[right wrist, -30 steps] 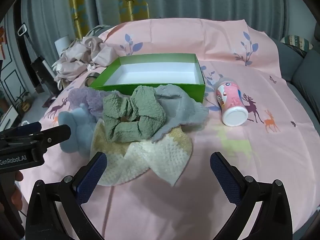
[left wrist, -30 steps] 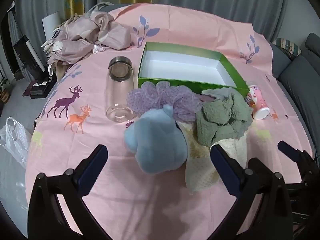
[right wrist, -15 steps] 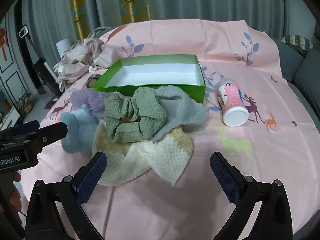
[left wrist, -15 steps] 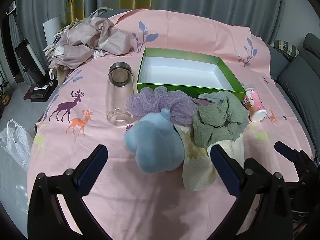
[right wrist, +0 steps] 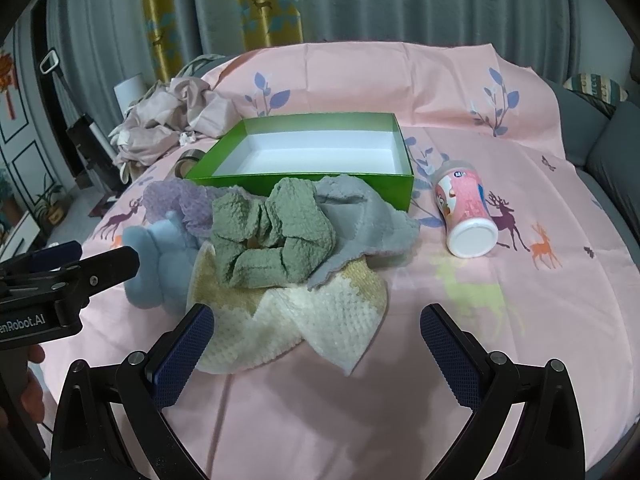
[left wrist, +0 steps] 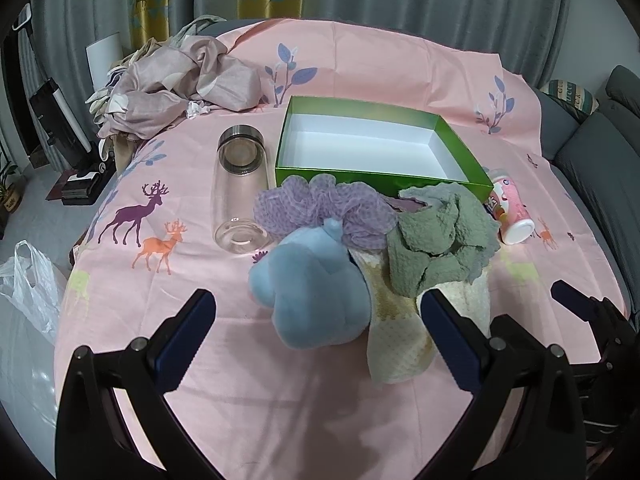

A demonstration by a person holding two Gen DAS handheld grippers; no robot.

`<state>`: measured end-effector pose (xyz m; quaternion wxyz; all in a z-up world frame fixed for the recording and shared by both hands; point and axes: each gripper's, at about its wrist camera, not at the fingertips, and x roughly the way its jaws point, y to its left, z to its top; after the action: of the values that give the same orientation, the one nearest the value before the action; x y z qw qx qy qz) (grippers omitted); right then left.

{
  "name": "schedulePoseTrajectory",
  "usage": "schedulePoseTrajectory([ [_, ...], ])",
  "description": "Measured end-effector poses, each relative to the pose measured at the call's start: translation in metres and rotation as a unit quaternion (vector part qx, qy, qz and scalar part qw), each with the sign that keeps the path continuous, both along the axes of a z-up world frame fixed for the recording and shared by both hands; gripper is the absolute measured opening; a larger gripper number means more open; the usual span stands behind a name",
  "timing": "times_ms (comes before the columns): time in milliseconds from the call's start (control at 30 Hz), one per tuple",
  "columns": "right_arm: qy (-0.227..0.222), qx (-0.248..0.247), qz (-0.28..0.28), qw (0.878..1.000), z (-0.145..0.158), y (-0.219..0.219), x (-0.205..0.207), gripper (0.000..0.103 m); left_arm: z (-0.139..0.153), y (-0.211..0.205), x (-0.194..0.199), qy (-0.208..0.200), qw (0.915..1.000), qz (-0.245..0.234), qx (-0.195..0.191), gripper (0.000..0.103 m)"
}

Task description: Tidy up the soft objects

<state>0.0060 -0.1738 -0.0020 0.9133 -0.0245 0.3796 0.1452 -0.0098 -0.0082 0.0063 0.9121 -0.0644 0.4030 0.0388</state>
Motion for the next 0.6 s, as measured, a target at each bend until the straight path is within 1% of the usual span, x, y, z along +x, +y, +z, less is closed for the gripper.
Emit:
schedulePoseTrajectory([
  [267, 0.001, 0.001, 0.002, 1.0, -0.0022, 0.0005, 0.0028, 0.103, -0.0001, 0.0029, 0.0011, -0.001, 1.0, 0.002, 0.002, 0.102],
  [600, 0.0, 0.002, 0.004, 1.0, -0.0051, -0.0006, 0.0028, 0.103, -0.0031, 0.0014, 0.0038, -0.001, 1.0, -0.005, -0.001, 0.102],
])
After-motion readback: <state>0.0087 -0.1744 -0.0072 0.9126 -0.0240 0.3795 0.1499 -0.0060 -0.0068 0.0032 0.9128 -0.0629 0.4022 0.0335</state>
